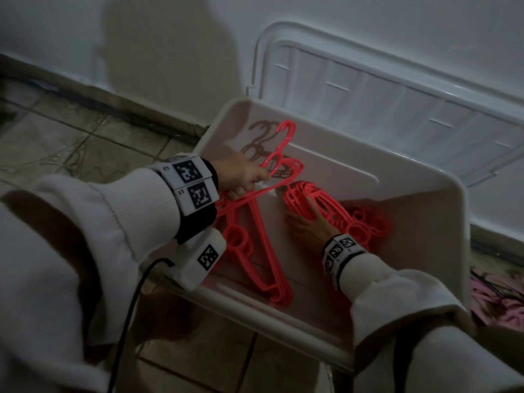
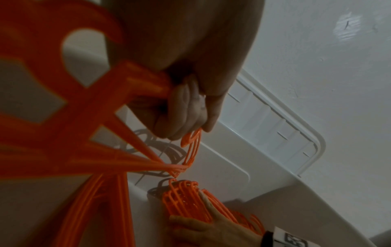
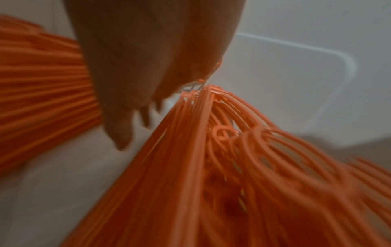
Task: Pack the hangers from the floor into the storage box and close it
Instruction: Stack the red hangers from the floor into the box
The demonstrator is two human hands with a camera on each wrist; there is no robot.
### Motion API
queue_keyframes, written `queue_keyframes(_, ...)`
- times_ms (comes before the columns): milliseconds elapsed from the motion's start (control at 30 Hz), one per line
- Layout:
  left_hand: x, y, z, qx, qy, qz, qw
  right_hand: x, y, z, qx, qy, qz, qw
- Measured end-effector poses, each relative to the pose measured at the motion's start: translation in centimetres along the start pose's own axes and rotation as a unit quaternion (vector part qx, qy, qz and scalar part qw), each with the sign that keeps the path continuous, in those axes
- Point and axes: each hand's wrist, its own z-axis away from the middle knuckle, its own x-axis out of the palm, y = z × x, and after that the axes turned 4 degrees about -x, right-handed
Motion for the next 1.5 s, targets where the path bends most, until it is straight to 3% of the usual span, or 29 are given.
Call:
queue_keyframes(67, -0.1, 0.0, 0.0, 0.004, -0.003, 0.001, 1.000, 0.9, 0.9, -1.2, -0.037, -0.065, 0.029, 0.997)
queue_keyframes(133, -0.2, -0.1, 0.0, 0.006, -0.001, -0.002, 1.000, 1.3, 1.9, -1.1, -0.060, -0.086, 0.051, 0.993)
queue_keyframes(200, -0.4, -0.2, 0.0, 0.003, 0.003, -0.009, 1.000, 0.7, 2.5, -0.3, -0.040, -0.075, 0.019, 0.996)
queue_keyframes(267, -0.5, -0.3, -0.1, 0.000, 0.004, -0.018, 1.000, 2.0, 2.9, -0.1, -0.037, 0.027, -0.020, 0.999)
queue_keyframes(333, -0.7, -0.5, -0.3, -0.002, 0.002, -0.023, 1.000, 3.1, 3.0, 0.1, -0.011, 0.056, -0.052, 0.997)
queue_keyframes(500, -0.8, -0.7, -0.3, 0.001, -0.011, -0.022, 1.000, 3.7, 3.1, 0.4, -0.010, 0.073, -0.056, 0.996)
queue_keyframes(700, -0.3, -0.5, -0.1, -0.001, -0.084, -0.001, 0.996, 3.0, 3.4, 0.6, -0.029, 0.084, -0.127, 0.988)
queue_keyframes(867, 0.3, -1.7, -0.9, 0.077, -0.121, 0.165, 0.976, 3.1, 4.0, 1.1, -0.025, 0.101, -0.150, 0.983)
queue_keyframes(1100, 4.1, -3.3, -1.9, -0.005, 0.041, 0.278, 0.960, 3.7, 4.0, 0.9, -0.024, 0.116, -0.158, 0.980)
queue_keyframes(1233, 7.0, -3.4, -0.9, -0.027, 0.117, 0.277, 0.953, 4.4, 3.9, 0.4, -0.028, 0.138, -0.143, 0.980)
queue_keyframes(1400, 9.9, -4.1, 0.0, -0.075, 0.213, 0.203, 0.953, 5.0, 4.2, -0.1, -0.022, 0.167, -0.123, 0.978)
queue_keyframes(1500, 10.8, -3.6, 0.9, -0.131, 0.288, 0.211, 0.925, 4.9, 3.6, 0.2, -0.025, 0.173, -0.119, 0.978)
